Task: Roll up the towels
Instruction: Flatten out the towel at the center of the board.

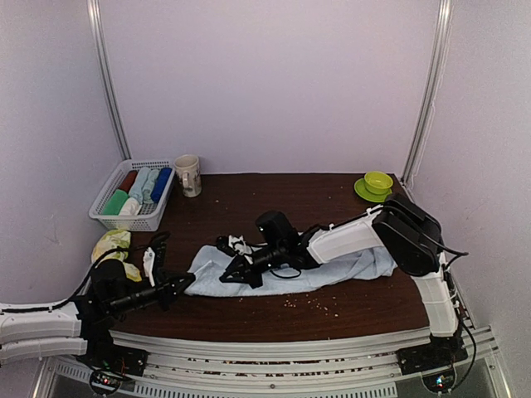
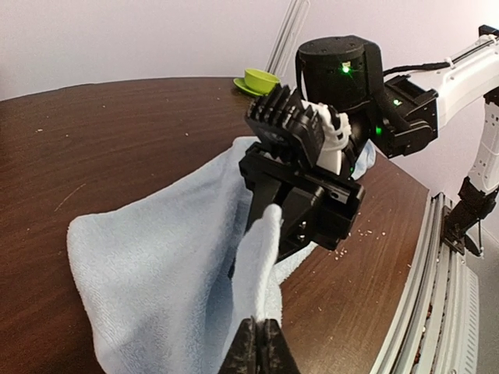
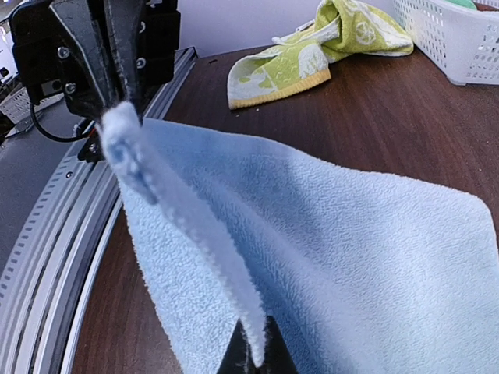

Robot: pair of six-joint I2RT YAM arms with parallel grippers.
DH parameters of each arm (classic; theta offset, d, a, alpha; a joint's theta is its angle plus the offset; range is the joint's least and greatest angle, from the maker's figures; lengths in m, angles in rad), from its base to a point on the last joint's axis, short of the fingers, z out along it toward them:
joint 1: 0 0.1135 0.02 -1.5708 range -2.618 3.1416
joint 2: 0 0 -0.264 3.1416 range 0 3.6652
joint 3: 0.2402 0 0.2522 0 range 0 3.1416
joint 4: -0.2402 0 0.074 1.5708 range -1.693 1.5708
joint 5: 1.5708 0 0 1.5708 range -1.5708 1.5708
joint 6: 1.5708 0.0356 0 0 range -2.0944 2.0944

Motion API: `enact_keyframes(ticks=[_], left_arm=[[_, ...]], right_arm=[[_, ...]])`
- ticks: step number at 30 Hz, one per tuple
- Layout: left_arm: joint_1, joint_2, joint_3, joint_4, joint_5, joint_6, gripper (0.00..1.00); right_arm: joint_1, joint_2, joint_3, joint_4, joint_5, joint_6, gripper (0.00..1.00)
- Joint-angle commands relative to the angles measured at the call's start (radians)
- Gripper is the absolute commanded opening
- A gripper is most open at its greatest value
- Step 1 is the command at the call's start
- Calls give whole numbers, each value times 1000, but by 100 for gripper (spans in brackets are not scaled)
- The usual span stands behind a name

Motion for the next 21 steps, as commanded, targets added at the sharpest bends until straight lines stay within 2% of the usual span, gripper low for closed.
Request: enact_keyframes(ticks=[1, 3, 5, 7, 11, 16, 21], left_arm=[[-2, -6, 8, 6, -50, 14, 29], [-2, 1, 15, -5, -64, 19, 49], [-2, 12, 23, -5, -67, 25, 61], [-2, 32, 33, 5, -69, 30, 69], [-2, 94, 65, 33, -55, 61, 76], [-10, 151, 96, 69, -15, 153, 80], [-24, 181, 99, 71, -41, 269, 76]], right_arm=[[-8, -65, -46, 52, -35, 31, 0], [-6, -77, -60, 49, -37, 39, 0], [-6, -83, -61, 28, -37, 41, 0], [-4, -85, -60, 10, -32, 40, 0], [-3, -74, -40, -33, -16, 52, 0], [-1, -46, 8, -98, -2, 61, 0], [-2, -34, 24, -116, 13, 67, 0]])
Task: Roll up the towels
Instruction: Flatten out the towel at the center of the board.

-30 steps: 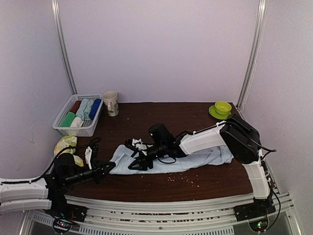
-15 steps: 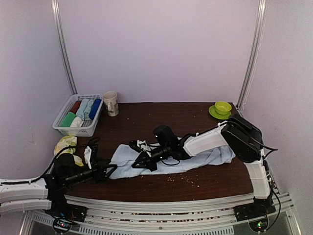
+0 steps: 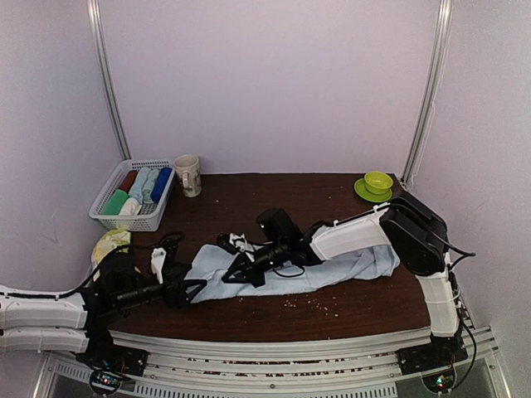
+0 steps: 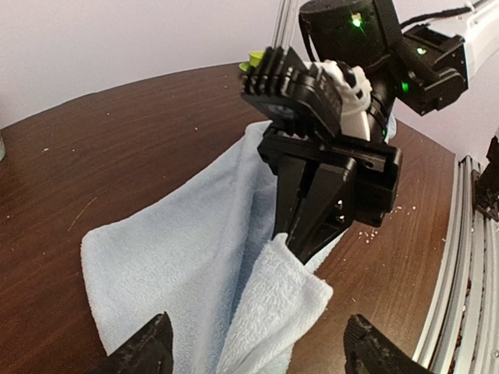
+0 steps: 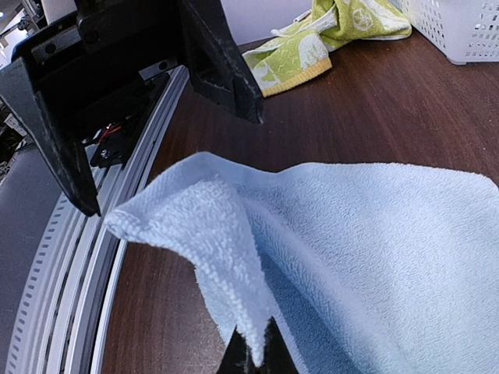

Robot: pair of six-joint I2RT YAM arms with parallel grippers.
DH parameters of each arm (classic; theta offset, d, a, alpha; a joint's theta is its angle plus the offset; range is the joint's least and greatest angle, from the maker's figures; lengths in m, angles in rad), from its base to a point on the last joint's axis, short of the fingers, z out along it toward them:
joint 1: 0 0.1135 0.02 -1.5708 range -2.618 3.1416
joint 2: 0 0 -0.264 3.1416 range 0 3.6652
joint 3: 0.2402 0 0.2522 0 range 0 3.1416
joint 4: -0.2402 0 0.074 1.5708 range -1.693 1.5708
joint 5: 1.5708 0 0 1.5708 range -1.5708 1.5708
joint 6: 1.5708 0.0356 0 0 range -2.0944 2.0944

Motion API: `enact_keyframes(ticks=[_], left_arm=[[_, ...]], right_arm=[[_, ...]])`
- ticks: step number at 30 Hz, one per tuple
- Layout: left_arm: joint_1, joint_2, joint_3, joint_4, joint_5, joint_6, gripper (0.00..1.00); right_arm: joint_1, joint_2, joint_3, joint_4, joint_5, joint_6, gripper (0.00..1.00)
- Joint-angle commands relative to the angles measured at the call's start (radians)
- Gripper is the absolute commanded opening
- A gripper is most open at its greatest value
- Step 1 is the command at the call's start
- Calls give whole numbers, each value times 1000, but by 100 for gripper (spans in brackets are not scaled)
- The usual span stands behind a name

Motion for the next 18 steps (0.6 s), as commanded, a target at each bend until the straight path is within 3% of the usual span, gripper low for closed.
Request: enact_keyframes(ticks=[1, 7, 18], left_arm=[[-17, 32, 37, 40, -21, 138, 75], [-51, 85, 70, 36, -92, 191, 72], [-79, 144, 121, 54, -130, 250, 50]], right_arm=[[-1, 11, 34, -33, 26, 19, 0], [-1, 30, 63, -62, 36, 28, 0], [-2, 45, 86, -81, 38, 36, 0]])
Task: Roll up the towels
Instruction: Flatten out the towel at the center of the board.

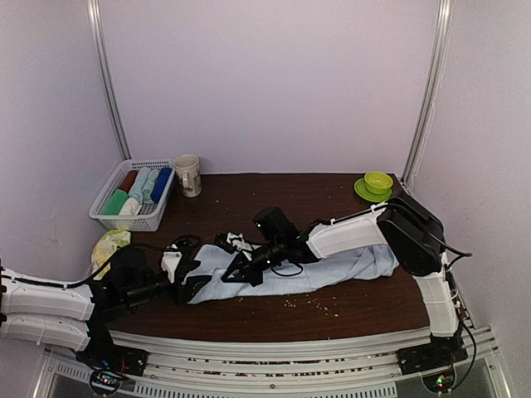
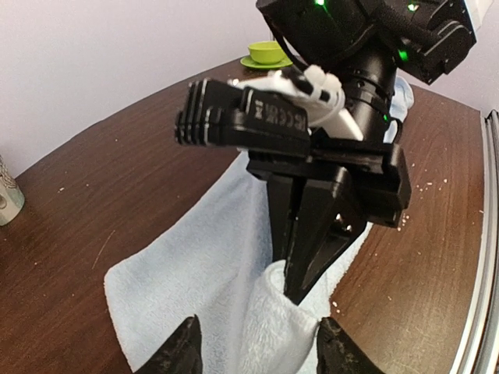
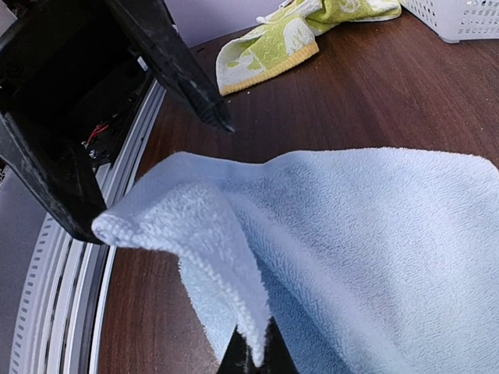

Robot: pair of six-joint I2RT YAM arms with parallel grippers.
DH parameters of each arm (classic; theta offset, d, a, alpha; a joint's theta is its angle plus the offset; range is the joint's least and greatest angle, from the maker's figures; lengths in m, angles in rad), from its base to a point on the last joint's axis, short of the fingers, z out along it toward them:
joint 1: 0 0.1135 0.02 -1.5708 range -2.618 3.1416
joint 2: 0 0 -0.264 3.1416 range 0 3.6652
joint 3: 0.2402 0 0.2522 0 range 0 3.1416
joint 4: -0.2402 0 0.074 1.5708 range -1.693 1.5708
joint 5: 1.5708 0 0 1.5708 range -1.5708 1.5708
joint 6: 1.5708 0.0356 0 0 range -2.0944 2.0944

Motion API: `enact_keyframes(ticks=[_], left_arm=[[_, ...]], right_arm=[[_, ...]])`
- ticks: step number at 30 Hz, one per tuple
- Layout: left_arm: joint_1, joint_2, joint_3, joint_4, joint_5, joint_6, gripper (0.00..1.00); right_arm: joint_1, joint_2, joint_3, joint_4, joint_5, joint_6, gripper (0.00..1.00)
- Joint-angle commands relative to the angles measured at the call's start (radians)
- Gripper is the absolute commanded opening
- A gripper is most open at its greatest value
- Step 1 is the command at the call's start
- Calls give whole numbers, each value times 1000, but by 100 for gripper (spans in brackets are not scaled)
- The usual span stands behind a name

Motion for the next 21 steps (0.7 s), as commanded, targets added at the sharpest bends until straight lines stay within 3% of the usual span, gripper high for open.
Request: enact_keyframes(ticks=[1, 14, 21], left_arm=[[-14, 7, 33, 51, -12, 42, 50], [-79, 122, 90, 36, -87, 97, 49], [-84, 110, 87, 40, -134, 96, 29]], right_arm=[[0, 21, 30, -8, 12, 18, 0], [-2, 28, 38, -13, 5, 22, 0], [-1, 30, 37, -17, 2, 18, 0]])
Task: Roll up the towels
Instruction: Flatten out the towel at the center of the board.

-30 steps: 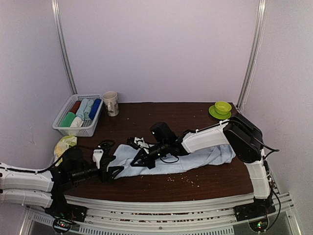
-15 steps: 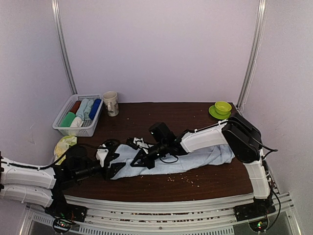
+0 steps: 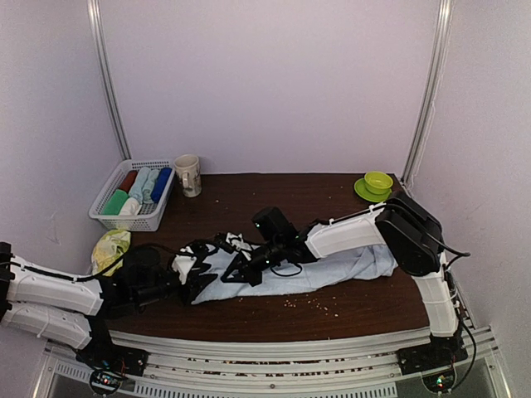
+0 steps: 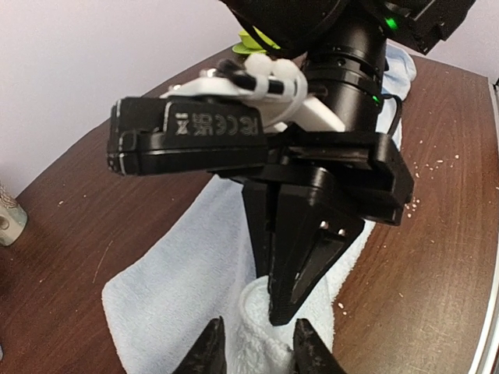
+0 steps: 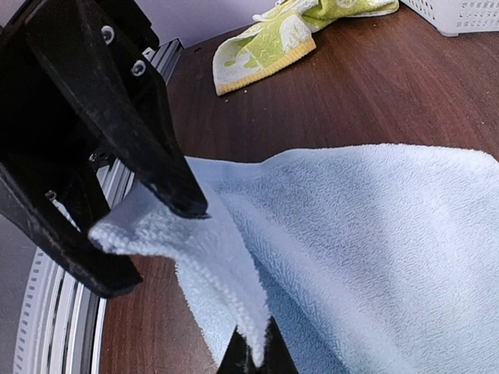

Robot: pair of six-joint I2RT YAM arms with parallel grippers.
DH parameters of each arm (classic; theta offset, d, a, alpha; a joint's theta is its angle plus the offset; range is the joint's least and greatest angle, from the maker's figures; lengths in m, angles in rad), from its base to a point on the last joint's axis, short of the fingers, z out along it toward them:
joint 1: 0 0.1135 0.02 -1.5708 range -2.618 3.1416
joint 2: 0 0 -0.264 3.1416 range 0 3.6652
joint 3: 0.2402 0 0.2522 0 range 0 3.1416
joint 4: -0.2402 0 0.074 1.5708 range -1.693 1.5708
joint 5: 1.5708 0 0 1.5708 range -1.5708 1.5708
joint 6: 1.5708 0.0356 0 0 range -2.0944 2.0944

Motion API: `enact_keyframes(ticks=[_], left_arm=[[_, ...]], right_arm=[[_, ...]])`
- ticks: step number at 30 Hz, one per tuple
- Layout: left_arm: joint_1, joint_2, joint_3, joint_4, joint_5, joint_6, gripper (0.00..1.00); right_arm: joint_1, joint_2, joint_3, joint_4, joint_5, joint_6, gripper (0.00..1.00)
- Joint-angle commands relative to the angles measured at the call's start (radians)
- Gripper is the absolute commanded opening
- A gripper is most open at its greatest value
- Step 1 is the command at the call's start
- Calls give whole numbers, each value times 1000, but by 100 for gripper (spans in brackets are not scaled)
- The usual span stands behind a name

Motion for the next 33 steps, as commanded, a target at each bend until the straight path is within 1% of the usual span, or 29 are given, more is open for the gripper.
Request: enact_keyframes(ticks=[1, 2, 6, 7, 10, 11, 12, 13, 14, 16, 19, 21, 23, 25, 28, 30, 33], left_arm=[[-7, -15, 15, 42, -44, 11, 28], [-6, -17, 13, 44, -46, 12, 26], [-6, -1, 20, 40, -43, 12, 7], [-7, 7, 21, 41, -39, 12, 0], [-10, 16, 20, 41, -35, 8, 0], [-10, 10, 15, 45, -36, 3, 0], [-10, 3, 8, 49, -47, -3, 0], [-12, -6, 1, 52, -64, -13, 0], [-12, -19, -9, 59, -83, -24, 0], [-11, -44, -34, 63, -121, -44, 0], [-10, -90, -44, 51, -159, -62, 0], [-9, -130, -48, 54, -200, -73, 0], [-9, -173, -86, 53, -262, -90, 0], [-9, -218, -104, 55, -317, -103, 0], [-9, -288, -128, 65, -375, -116, 0], [-9, -325, -139, 62, -421, -127, 0], [-9, -370, -153, 56, -449, -134, 0]], right_arm=[[0, 18, 22, -6, 2, 0, 0], [-2, 19, 21, -6, 2, 0, 0], [-1, 19, 22, -6, 1, 0, 0], [-1, 19, 22, -5, 2, 0, 0], [-3, 14, 18, -9, 2, 0, 0], [-6, 8, 10, -9, 12, 3, 3], [-11, -1, 3, -10, 33, 13, 15], [-15, -17, -8, -20, 67, 25, 29], [-23, -42, -27, -25, 107, 34, 41], [-46, -112, -87, -17, 180, 78, 56], [-91, -289, -208, 1, 316, 157, 71], [-130, -399, -281, -11, 424, 199, 74], [-192, -498, -332, -62, 542, 229, 76], [-246, -574, -356, -153, 665, 232, 79], [-347, -638, -340, -312, 804, 230, 80], [-421, -659, -331, -381, 831, 229, 81], [-507, -652, -312, -444, 837, 224, 81]])
